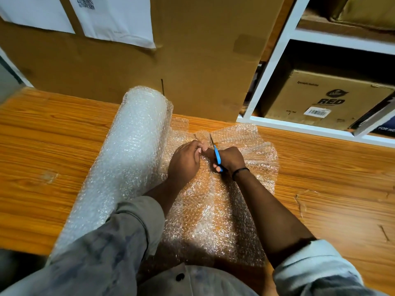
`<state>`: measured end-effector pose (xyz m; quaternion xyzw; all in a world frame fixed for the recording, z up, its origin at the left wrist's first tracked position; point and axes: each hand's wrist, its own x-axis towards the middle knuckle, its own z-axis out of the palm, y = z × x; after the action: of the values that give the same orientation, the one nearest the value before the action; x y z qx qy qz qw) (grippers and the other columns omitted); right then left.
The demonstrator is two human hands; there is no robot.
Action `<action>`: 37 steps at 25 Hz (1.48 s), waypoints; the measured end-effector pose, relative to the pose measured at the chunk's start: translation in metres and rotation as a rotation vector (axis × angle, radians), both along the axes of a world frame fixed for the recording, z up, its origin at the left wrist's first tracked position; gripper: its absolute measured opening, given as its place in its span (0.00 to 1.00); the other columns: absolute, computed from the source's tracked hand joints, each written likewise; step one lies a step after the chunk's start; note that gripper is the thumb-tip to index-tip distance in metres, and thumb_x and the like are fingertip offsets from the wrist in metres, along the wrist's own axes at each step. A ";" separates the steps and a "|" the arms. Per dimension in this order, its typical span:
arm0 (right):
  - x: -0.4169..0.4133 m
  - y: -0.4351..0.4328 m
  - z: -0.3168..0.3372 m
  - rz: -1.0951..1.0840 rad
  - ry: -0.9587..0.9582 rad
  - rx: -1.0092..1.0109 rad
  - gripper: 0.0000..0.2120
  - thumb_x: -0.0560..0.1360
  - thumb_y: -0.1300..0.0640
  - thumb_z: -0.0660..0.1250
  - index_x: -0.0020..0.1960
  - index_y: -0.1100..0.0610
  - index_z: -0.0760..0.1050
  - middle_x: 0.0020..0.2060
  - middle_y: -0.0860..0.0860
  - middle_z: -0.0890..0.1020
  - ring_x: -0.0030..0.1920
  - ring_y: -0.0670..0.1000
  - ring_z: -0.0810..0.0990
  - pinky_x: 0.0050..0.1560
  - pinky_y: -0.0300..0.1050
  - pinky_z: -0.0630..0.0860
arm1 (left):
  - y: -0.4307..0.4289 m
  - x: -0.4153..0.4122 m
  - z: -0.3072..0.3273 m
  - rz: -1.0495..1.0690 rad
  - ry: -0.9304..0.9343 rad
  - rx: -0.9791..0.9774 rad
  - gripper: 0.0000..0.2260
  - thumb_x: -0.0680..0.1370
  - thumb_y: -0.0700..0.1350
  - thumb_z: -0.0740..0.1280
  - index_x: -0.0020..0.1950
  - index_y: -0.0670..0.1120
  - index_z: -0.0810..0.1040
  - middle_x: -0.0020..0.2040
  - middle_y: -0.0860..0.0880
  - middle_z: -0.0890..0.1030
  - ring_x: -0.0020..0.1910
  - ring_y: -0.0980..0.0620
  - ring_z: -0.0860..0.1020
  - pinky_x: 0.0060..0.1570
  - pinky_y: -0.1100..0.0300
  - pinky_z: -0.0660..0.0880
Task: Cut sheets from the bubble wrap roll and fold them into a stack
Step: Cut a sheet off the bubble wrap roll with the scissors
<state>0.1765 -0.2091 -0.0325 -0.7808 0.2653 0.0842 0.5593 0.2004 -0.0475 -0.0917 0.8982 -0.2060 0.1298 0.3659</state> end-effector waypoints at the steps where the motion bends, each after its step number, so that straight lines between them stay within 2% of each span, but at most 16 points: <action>1: 0.000 -0.001 -0.001 0.009 0.000 -0.022 0.25 0.64 0.42 0.83 0.33 0.64 0.82 0.25 0.56 0.82 0.20 0.48 0.75 0.25 0.37 0.70 | -0.001 0.000 0.000 0.011 -0.012 0.008 0.08 0.83 0.40 0.61 0.58 0.48 0.77 0.55 0.49 0.84 0.54 0.48 0.81 0.53 0.50 0.78; 3: -0.001 -0.002 -0.002 0.006 -0.002 -0.022 0.24 0.64 0.42 0.83 0.31 0.62 0.81 0.25 0.56 0.82 0.20 0.48 0.75 0.25 0.37 0.70 | -0.002 -0.001 0.001 0.046 -0.024 0.057 0.11 0.82 0.39 0.61 0.62 0.48 0.75 0.59 0.50 0.82 0.58 0.48 0.79 0.58 0.49 0.76; 5: -0.004 -0.004 -0.001 -0.019 -0.008 -0.020 0.23 0.65 0.43 0.83 0.30 0.61 0.80 0.24 0.54 0.82 0.19 0.46 0.75 0.24 0.36 0.70 | -0.002 -0.002 0.002 0.044 -0.010 0.160 0.20 0.79 0.37 0.62 0.71 0.50 0.73 0.70 0.51 0.77 0.66 0.48 0.74 0.65 0.49 0.71; 7: -0.008 -0.006 0.000 -0.032 -0.014 -0.033 0.24 0.66 0.41 0.82 0.32 0.62 0.82 0.24 0.53 0.82 0.20 0.46 0.76 0.25 0.36 0.71 | 0.000 0.000 0.001 0.013 0.005 0.271 0.29 0.77 0.37 0.63 0.77 0.54 0.68 0.78 0.52 0.69 0.70 0.46 0.69 0.67 0.46 0.67; 9: -0.013 -0.008 0.000 -0.035 -0.011 0.002 0.25 0.67 0.41 0.82 0.36 0.65 0.84 0.25 0.55 0.82 0.21 0.48 0.76 0.26 0.37 0.72 | 0.000 0.002 0.001 -0.011 0.027 0.343 0.31 0.77 0.38 0.64 0.79 0.57 0.67 0.80 0.52 0.66 0.71 0.45 0.67 0.67 0.45 0.66; 12: -0.016 -0.010 0.000 -0.052 0.001 0.145 0.27 0.67 0.42 0.81 0.44 0.68 0.84 0.27 0.60 0.82 0.22 0.53 0.76 0.27 0.40 0.74 | -0.001 0.004 0.000 -0.012 0.052 0.361 0.28 0.77 0.39 0.63 0.77 0.56 0.70 0.79 0.53 0.69 0.72 0.45 0.67 0.67 0.45 0.65; 15: -0.014 -0.007 0.003 -0.018 0.021 0.205 0.27 0.69 0.39 0.79 0.47 0.65 0.84 0.30 0.63 0.81 0.23 0.56 0.75 0.27 0.44 0.74 | -0.001 0.003 -0.002 0.014 0.042 0.303 0.23 0.80 0.41 0.62 0.75 0.53 0.73 0.76 0.52 0.73 0.72 0.45 0.68 0.68 0.46 0.66; 18: -0.013 -0.003 0.008 0.006 0.028 0.235 0.26 0.70 0.41 0.79 0.46 0.65 0.83 0.30 0.63 0.81 0.23 0.56 0.75 0.26 0.44 0.74 | -0.001 0.003 0.000 0.027 0.041 0.247 0.19 0.82 0.40 0.62 0.72 0.48 0.76 0.73 0.51 0.76 0.71 0.45 0.70 0.67 0.46 0.67; 21: -0.006 0.003 0.008 0.010 0.034 0.243 0.25 0.70 0.42 0.79 0.42 0.66 0.82 0.29 0.63 0.79 0.22 0.56 0.74 0.27 0.44 0.74 | 0.000 0.003 0.001 0.038 0.040 0.224 0.20 0.81 0.38 0.62 0.73 0.43 0.75 0.68 0.47 0.80 0.69 0.44 0.72 0.67 0.46 0.68; 24: 0.003 0.004 0.007 -0.004 0.033 0.250 0.26 0.68 0.41 0.80 0.41 0.66 0.81 0.28 0.63 0.79 0.23 0.57 0.74 0.30 0.47 0.75 | 0.000 0.002 0.001 0.054 0.050 0.210 0.20 0.81 0.38 0.62 0.73 0.43 0.75 0.63 0.46 0.83 0.68 0.45 0.73 0.66 0.47 0.69; 27: 0.010 0.002 0.009 0.001 0.053 0.148 0.28 0.67 0.41 0.81 0.43 0.67 0.83 0.27 0.61 0.81 0.21 0.55 0.75 0.28 0.44 0.74 | 0.000 0.002 0.001 0.061 0.043 0.207 0.20 0.80 0.38 0.63 0.72 0.44 0.76 0.62 0.46 0.83 0.67 0.45 0.73 0.65 0.47 0.69; 29: 0.014 -0.001 0.009 0.014 0.069 0.066 0.28 0.63 0.40 0.83 0.40 0.67 0.83 0.28 0.59 0.83 0.23 0.53 0.77 0.30 0.45 0.77 | 0.000 0.003 0.000 0.065 0.042 0.200 0.20 0.80 0.37 0.63 0.72 0.45 0.76 0.62 0.46 0.83 0.67 0.45 0.74 0.65 0.47 0.70; 31: 0.017 -0.007 0.006 0.045 0.072 -0.029 0.35 0.54 0.35 0.82 0.39 0.67 0.84 0.32 0.60 0.86 0.27 0.55 0.81 0.35 0.51 0.79 | 0.000 0.004 -0.002 0.060 0.046 0.203 0.19 0.80 0.38 0.63 0.71 0.46 0.77 0.63 0.47 0.82 0.67 0.46 0.73 0.66 0.47 0.70; 33: 0.020 -0.013 0.000 0.072 0.089 -0.069 0.40 0.47 0.31 0.79 0.38 0.67 0.84 0.33 0.60 0.86 0.29 0.56 0.82 0.35 0.50 0.79 | 0.000 0.005 -0.003 0.059 0.046 0.199 0.18 0.80 0.38 0.62 0.69 0.48 0.78 0.65 0.48 0.82 0.67 0.47 0.73 0.67 0.48 0.69; 35: 0.014 -0.012 0.010 0.060 0.071 -0.083 0.32 0.52 0.34 0.81 0.35 0.64 0.84 0.30 0.57 0.85 0.25 0.52 0.80 0.30 0.43 0.76 | 0.000 0.005 -0.003 0.071 0.043 0.172 0.19 0.80 0.37 0.63 0.70 0.49 0.78 0.67 0.48 0.81 0.68 0.47 0.73 0.67 0.48 0.70; 37: 0.007 -0.012 0.020 -0.006 0.021 0.006 0.24 0.64 0.43 0.83 0.33 0.64 0.82 0.27 0.56 0.83 0.21 0.49 0.76 0.29 0.42 0.73 | 0.000 0.005 -0.003 0.076 0.046 0.141 0.20 0.79 0.35 0.63 0.70 0.49 0.77 0.70 0.48 0.79 0.70 0.46 0.72 0.68 0.47 0.70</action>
<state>0.1835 -0.2210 -0.0130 -0.7774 0.2732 0.0913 0.5591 0.2054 -0.0475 -0.0946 0.9318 -0.1718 0.1079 0.3010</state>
